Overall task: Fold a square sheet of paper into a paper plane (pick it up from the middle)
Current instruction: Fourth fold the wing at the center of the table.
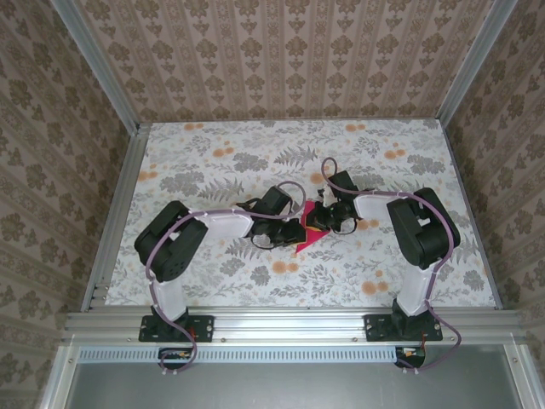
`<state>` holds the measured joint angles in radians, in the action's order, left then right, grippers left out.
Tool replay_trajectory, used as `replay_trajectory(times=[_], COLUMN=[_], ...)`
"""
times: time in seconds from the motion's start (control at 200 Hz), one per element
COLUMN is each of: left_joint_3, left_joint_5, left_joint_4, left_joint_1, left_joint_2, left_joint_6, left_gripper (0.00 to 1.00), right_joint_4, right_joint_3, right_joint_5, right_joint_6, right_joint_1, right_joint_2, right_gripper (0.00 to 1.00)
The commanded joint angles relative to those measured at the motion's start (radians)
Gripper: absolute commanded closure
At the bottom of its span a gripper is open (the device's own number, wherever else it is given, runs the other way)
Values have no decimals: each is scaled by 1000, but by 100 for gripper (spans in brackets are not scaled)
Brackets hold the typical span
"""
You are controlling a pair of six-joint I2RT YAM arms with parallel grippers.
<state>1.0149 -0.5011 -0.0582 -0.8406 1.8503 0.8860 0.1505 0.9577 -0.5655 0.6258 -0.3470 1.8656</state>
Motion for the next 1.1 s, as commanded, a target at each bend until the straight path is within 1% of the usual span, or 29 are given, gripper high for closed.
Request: replay_trajectory(times=[0.0,0.395,0.605,0.825,0.97,1.095], left_joint_3=[26,27,13,19,36,43], left_joint_5=[-9,24,43,90,75,49], left_joint_4=[-41,-121,-154,-216,-218,-185], left_joint_1=[-9,-12,-14,-14,-18,-20], left_joint_2=[5,50,43,30,21,-23], left_joint_6=[-22,-14,-15,-30,-39,-36], left_gripper=[83,84,85,86,86,86], right_joint_4=[70,79,84,83,89,93], right_joint_3=[-10,-11,-11,-9,-5,-2], right_joint_5=[111,122,128,131,131,133], right_joint_6=[4,4,3,5,3,6], right_joint_1=[0,-1,0,-1,-1,0], right_joint_2=[65,72,79,87,92,94], right_gripper=[89,89,89,89,89,89])
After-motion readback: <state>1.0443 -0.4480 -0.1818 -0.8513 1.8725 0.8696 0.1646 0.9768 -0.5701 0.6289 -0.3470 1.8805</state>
